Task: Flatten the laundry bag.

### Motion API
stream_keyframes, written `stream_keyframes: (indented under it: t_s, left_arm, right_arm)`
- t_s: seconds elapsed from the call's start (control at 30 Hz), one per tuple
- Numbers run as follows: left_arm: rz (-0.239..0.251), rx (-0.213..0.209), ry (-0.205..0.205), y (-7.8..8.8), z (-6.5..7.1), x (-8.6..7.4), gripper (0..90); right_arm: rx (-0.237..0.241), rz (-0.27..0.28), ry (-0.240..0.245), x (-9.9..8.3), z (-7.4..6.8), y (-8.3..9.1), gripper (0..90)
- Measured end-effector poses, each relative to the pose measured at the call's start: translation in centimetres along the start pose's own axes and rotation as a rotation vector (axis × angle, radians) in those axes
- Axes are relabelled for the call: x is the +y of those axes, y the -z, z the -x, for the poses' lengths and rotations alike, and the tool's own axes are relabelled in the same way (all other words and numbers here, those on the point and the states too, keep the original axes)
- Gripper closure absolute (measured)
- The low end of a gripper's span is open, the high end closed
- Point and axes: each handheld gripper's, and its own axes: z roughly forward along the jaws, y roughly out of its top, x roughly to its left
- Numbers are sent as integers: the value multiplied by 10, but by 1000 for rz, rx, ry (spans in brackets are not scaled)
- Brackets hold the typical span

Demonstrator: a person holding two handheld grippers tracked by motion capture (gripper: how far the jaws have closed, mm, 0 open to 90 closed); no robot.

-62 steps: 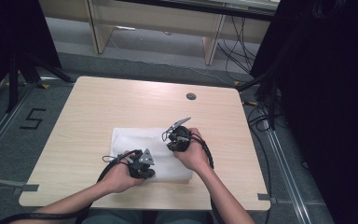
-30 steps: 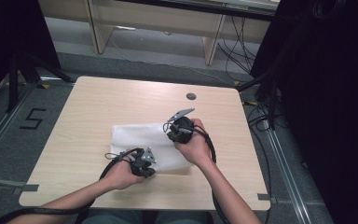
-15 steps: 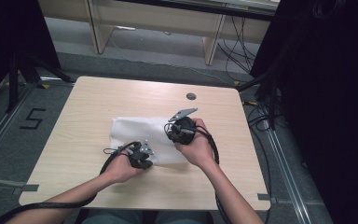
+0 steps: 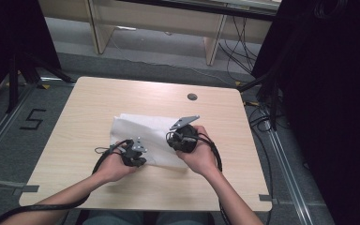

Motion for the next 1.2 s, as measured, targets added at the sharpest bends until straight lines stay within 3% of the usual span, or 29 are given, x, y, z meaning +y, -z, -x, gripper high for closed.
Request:
stream_keyframes:
  t_s: [0.07, 0.13, 0.2, 0.33, 0.5, 0.53, 0.6, 0.63, 0.67, 0.7, 0.73, 0.8, 0.83, 0.87, 0.9, 0.93, 0.97, 1.1, 1.2]
  left_arm:
    - [3, -5, -2, 9, -5, -3, 892]
    - [39, 7, 37, 24, -11, -9, 891]
    - [59, 18, 34, 30, -13, -10, 890]
    - [99, 52, 69, 53, -24, -20, 886]
    - [113, 91, 85, 76, -37, -34, 880]
    - [129, 108, 122, 82, -41, -41, 877]
    - [133, 108, 131, 86, -43, -44, 875]
    - [126, 123, 131, 93, -49, -50, 871]
    - [132, 126, 150, 95, -50, -52, 869]
    - [147, 132, 165, 98, -52, -54, 866]
    - [141, 142, 153, 102, -55, -56, 862]
    - [149, 151, 172, 104, -57, -58, 863]
    - [192, 160, 207, 104, -58, -58, 863]
    - [187, 168, 201, 108, -61, -59, 863]
    - [206, 185, 227, 111, -64, -59, 864]
    - [206, 185, 227, 111, -64, -59, 864]
    - [196, 184, 213, 112, -67, -59, 862]
    - [195, 186, 242, 107, -69, -61, 859]
    - [189, 185, 246, 104, -70, -62, 853]
  right_arm:
    - [-15, -18, 39, -2, 2, -2, 883]
    - [-13, -18, 47, -5, 0, -4, 883]
    - [-18, -5, 39, -7, -2, -5, 883]
    - [7, -19, 53, -11, -7, -3, 882]
    - [19, -21, 71, -19, -14, -6, 881]
    - [20, -28, 83, -22, -16, -8, 881]
    - [28, -29, 68, -25, -19, -10, 881]
    - [40, -33, 92, -29, -21, -12, 880]
    - [39, -39, 114, -31, -22, -13, 879]
    - [49, -46, 99, -32, -24, -14, 879]
    - [55, -43, 79, -34, -27, -15, 879]
    - [51, -55, 103, -36, -27, -14, 880]
    - [51, -51, 101, -37, -28, -15, 879]
    - [60, -47, 80, -39, -31, -15, 879]
    - [60, -55, 91, -40, -32, -15, 880]
    - [60, -55, 91, -40, -32, -15, 880]
    - [72, -39, 134, -42, -33, -17, 880]
    - [76, -76, 122, -46, -40, -16, 879]
    - [83, -67, 132, -50, -45, -18, 878]
